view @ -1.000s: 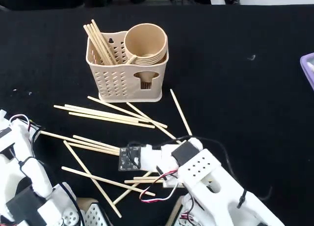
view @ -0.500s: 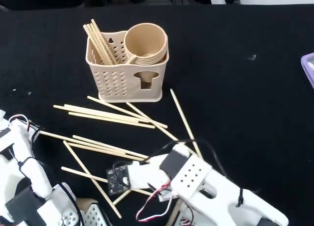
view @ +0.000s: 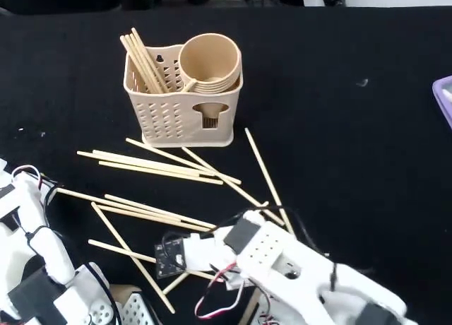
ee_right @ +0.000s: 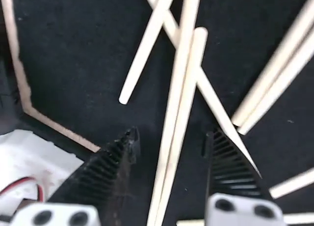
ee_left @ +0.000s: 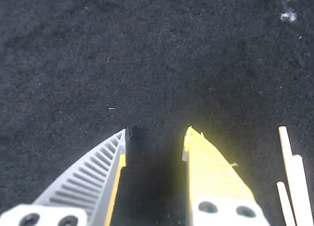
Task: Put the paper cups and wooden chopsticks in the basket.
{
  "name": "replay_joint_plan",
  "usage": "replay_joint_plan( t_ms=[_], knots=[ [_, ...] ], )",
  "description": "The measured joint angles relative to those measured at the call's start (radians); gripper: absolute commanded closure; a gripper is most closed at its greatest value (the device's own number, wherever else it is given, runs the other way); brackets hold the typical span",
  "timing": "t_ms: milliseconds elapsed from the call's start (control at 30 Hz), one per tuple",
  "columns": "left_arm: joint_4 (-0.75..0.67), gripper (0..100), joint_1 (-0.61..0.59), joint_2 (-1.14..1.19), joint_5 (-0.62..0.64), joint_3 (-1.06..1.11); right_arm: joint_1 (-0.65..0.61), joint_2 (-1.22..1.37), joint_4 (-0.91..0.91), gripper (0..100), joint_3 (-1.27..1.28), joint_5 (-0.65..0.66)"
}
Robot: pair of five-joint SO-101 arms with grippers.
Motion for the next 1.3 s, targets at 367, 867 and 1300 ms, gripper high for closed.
replay_joint_plan(
  t_ms=[367,867,1300],
  knots=[
    [0.0,81,0.0,0.0,0.0,0.0,0.089,0.124,-0.17,98.8,-0.014,-0.1],
    [0.0,81,-0.002,0.0,0.0,0.0,0.229,0.048,0.072,98.8,-0.276,-0.106],
    [0.0,81,-0.002,0.0,0.0,0.0,0.227,-0.305,0.025,98.8,-0.299,-0.157]
  ],
)
